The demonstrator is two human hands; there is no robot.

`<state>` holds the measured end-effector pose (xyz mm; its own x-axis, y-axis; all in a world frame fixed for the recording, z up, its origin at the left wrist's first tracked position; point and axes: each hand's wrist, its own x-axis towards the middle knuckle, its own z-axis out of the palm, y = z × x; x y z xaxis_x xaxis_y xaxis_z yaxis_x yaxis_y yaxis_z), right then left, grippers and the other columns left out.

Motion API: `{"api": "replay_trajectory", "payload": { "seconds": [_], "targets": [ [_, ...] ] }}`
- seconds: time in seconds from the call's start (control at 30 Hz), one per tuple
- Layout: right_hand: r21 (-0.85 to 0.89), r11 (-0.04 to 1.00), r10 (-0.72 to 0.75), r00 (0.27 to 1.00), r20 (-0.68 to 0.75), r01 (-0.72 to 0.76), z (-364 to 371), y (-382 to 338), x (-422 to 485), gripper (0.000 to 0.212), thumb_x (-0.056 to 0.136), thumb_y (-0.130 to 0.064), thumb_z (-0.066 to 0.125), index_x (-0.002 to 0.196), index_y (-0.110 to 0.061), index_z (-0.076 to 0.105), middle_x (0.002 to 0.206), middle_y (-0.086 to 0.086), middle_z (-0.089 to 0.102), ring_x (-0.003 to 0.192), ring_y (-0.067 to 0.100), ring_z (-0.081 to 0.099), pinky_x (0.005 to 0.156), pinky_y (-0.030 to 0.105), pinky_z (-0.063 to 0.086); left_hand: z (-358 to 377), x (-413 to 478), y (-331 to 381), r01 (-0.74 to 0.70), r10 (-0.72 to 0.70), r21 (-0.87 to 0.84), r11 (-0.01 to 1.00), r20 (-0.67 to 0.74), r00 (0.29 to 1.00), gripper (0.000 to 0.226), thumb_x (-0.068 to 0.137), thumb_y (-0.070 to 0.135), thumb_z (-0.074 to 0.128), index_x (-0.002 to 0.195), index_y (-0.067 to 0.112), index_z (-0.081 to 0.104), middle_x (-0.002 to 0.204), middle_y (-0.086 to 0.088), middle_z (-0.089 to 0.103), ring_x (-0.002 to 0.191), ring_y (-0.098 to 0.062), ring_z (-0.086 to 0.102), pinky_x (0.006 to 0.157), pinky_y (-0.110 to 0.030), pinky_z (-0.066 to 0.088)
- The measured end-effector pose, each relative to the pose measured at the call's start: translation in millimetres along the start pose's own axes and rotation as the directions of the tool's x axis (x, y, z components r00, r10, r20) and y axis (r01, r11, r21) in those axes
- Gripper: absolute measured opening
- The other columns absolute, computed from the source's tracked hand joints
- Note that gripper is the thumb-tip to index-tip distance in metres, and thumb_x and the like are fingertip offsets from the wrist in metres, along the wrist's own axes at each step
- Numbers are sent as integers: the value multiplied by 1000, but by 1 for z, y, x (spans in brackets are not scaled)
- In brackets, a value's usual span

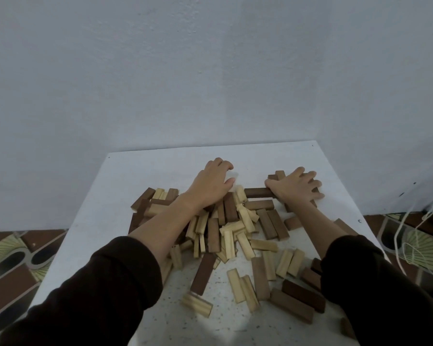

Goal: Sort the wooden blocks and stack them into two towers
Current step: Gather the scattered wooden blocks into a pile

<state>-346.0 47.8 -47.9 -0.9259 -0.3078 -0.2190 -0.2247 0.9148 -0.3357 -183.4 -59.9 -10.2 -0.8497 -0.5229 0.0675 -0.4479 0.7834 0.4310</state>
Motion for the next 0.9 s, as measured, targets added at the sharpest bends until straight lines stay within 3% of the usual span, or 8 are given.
{"api": "replay_trajectory", "payload": {
  "seconds": [0.13, 0.3, 0.47, 0.67, 0.73, 0.8, 0.9],
  "targets": [
    [6, 1000, 10, 999, -36, -9, 3, 2, 1, 108, 69, -54, 62, 145, -2, 4, 151, 26, 4, 137, 44, 10, 111, 53, 14, -6, 0, -5, 11, -11, -6, 1000, -20, 1000, 36, 98, 23, 44, 131, 10, 45, 135, -4, 43, 124, -18, 38, 95, -30, 36],
    [18, 1000, -21, 990, -140, 24, 4, 4, -1, 101, 64, -57, 66, 135, -1, 21, 136, 23, 30, 125, 39, 30, 99, 47, 32, -11, -1, -14, 41, -43, -38, 998, -52, 998, 36, 98, 23, 44, 132, 10, 45, 135, -3, 43, 125, -16, 37, 91, -24, 31],
    [32, 999, -21, 985, -169, 27, 0, 5, -3, 93, 58, -52, 70, 125, -2, 31, 125, 20, 39, 115, 37, 37, 91, 44, 35, -13, -8, -20, 67, -69, -55, 996, -42, 997, 36, 98, 23, 44, 132, 9, 44, 134, -4, 44, 125, -17, 38, 96, -28, 34],
    [261, 965, 5, 992, -126, 28, -17, -6, -17, 87, 63, -46, 71, 126, -2, 32, 126, 19, 39, 119, 34, 34, 95, 42, 33, -21, -16, -25, 93, -99, -77, 993, -76, 992, 36, 98, 20, 44, 132, 8, 45, 134, -6, 44, 125, -18, 39, 100, -30, 35],
    [301, 945, -103, 991, -89, 125, -23, -14, -33, 90, 65, -47, 72, 132, -3, 31, 129, 18, 39, 122, 33, 33, 97, 43, 34, -24, -20, -27, 104, -112, -88, 991, -82, 990, 36, 98, 20, 44, 132, 8, 45, 133, -6, 45, 124, -19, 39, 100, -31, 36],
    [313, 901, -302, 952, -41, 299, -25, -22, -57, 90, 67, -47, 73, 134, -4, 31, 130, 16, 39, 123, 32, 34, 97, 41, 35, -28, -25, -29, 121, -130, -97, 988, -90, 987, 35, 98, 21, 44, 131, 8, 46, 132, -5, 46, 123, -19, 40, 99, -32, 36],
    [303, 766, -602, 798, 29, 567, -19, -32, -96, 91, 67, -50, 75, 136, -10, 30, 130, 10, 36, 124, 28, 31, 96, 37, 32, -32, -34, -37, 166, -181, -136, 977, -110, 977, 32, 97, 22, 46, 126, 10, 50, 125, -4, 50, 117, -20, 45, 98, -35, 39]
  ]
}}
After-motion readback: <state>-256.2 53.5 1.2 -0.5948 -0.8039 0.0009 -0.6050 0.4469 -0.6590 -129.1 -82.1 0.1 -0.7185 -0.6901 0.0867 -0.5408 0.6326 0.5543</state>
